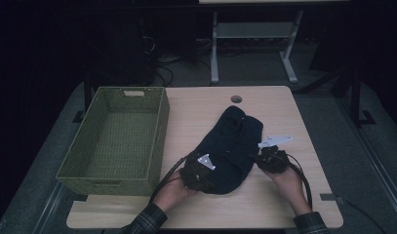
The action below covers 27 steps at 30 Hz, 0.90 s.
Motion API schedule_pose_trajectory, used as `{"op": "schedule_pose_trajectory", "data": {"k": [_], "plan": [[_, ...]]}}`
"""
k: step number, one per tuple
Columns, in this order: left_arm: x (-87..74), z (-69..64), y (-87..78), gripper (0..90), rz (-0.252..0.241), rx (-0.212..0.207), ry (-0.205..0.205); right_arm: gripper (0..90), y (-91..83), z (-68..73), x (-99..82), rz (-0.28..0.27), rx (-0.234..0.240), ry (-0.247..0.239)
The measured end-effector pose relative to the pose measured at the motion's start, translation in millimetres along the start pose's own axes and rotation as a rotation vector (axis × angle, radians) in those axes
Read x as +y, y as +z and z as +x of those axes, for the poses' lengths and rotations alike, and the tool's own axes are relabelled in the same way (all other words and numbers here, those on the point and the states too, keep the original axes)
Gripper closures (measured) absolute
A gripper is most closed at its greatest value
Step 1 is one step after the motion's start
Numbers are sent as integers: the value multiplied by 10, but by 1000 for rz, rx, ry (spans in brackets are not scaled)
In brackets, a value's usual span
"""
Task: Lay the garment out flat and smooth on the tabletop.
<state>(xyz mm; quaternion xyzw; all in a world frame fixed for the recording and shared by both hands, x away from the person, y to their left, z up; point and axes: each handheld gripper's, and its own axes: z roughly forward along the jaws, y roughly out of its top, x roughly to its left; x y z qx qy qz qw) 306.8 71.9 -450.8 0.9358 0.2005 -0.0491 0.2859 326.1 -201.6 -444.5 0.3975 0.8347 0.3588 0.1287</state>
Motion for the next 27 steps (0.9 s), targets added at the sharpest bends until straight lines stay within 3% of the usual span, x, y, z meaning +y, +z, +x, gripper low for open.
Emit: {"op": "schedule_pose_trajectory", "data": {"k": [5, 11, 15, 22, 27], "plan": [[9, 5, -18, 898, -4, -7, -11, 899, 166, 12, -109, 53, 9, -7], [60, 37, -130, 882, -25, 32, -24, 900, 181, 27, -136, 48, -1, -32], [135, 91, -210, 895, -37, 69, -32, 900, 180, -10, -145, 43, 20, 10], [349, 298, -280, 900, -49, 154, -44, 900, 179, 18, -148, 42, 2, 7], [519, 464, -293, 900, -71, 191, -58, 900, 179, 12, -147, 42, 7, 15]]}}
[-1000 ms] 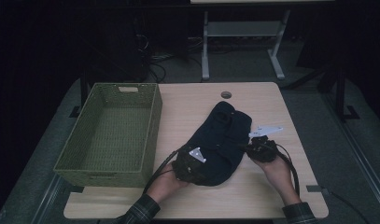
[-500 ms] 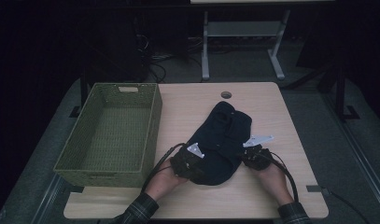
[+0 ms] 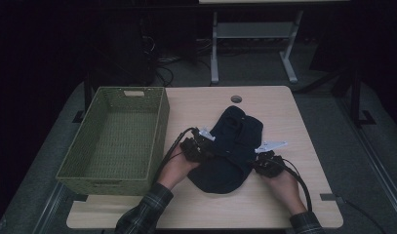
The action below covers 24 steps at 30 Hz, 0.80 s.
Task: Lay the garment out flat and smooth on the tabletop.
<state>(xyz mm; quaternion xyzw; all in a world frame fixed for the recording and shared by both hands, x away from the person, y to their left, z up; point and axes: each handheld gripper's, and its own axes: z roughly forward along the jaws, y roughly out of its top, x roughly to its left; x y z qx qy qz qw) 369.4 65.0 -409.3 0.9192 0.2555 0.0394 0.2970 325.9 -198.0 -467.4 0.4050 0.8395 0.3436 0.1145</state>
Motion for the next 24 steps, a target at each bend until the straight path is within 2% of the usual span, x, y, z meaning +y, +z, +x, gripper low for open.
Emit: {"op": "schedule_pose_trajectory", "data": {"k": [3, 6, 13, 16, 18, 21, 24], "plan": [[76, 72, 18, 900, -13, 20, -4, 900, 2, -6, -5, -6, 1, -1], [137, 150, 73, 900, 1, 56, 6, 900, 1, 1, -3, -2, -3, -3], [176, 394, 269, 900, 9, 106, -46, 899, 1, 19, 1, 1, -14, -13], [189, 469, 339, 900, 29, 141, -44, 899, -1, 25, 2, 4, -18, -18], [177, 502, 418, 900, 30, 136, -64, 899, -2, 23, 2, 5, -18, -18], [146, 535, 510, 900, 74, 152, -60, 900, -3, 25, 1, 5, -18, -17], [136, 530, 521, 900, 72, 155, -66, 900, -2, 31, 3, 5, -24, -24]]}}
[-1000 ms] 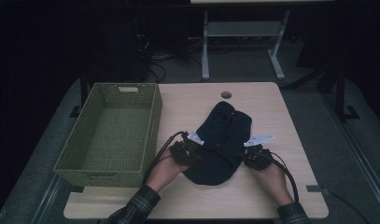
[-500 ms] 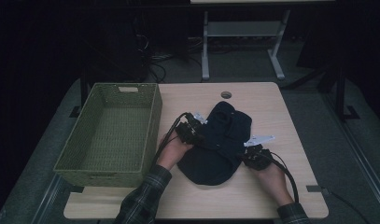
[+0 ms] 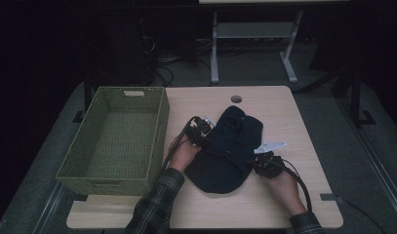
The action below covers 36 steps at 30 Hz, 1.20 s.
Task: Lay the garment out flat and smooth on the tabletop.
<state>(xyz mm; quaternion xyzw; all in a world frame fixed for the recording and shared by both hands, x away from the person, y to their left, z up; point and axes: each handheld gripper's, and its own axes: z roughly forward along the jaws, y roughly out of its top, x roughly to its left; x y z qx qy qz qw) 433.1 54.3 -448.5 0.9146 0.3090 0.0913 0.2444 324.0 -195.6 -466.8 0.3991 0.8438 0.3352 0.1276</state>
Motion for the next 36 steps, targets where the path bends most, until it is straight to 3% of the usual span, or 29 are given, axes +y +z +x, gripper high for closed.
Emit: {"op": "schedule_pose_trajectory", "data": {"k": [4, 14, 27, 31, 36], "plan": [[-18, -33, -8, 900, 3, 8, -2, 900, 3, 3, 2, -2, 0, -4], [-188, -61, -86, 900, -23, -89, -39, 899, -41, -74, -10, 21, -16, -2], [-380, -306, -195, 900, -29, -145, 6, 898, -91, -156, -51, 27, -37, 2], [-444, -393, -234, 900, -34, -143, 22, 899, -99, -173, -62, 25, -35, 6], [-506, -396, -245, 900, -56, -179, -7, 899, -119, -148, -80, 28, -38, -6]]}}
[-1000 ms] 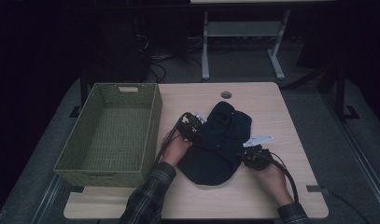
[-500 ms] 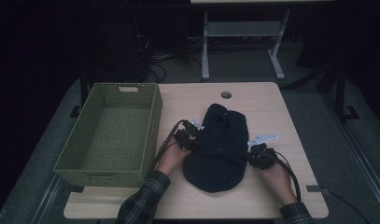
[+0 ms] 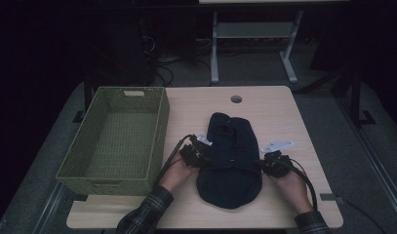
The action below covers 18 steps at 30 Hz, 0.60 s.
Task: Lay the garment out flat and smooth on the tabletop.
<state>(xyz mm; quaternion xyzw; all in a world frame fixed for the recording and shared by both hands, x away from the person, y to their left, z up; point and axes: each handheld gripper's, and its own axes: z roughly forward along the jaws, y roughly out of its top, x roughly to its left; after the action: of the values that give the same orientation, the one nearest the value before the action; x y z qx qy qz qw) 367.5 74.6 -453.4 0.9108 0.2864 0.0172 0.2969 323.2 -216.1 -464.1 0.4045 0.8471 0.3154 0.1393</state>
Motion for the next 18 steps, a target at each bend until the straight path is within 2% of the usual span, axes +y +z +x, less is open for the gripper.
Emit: {"op": "schedule_pose_trajectory", "data": {"k": [3, 7, 8, 11, 18], "plan": [[-12, -7, -1, 900, -6, -8, -24, 899, -17, 12, -29, -7, 3, 0], [-34, -54, -16, 900, 10, -25, -2, 899, -52, 46, -68, -6, 11, -6], [-45, -77, -17, 900, 8, -34, -9, 899, -62, 60, -77, -3, 12, -6], [-88, -136, -32, 900, 11, -58, 3, 899, -88, 94, -100, 3, 10, -16], [-185, -215, -67, 900, -1, -83, -1, 899, -155, 171, -179, 3, 16, -29]]}}
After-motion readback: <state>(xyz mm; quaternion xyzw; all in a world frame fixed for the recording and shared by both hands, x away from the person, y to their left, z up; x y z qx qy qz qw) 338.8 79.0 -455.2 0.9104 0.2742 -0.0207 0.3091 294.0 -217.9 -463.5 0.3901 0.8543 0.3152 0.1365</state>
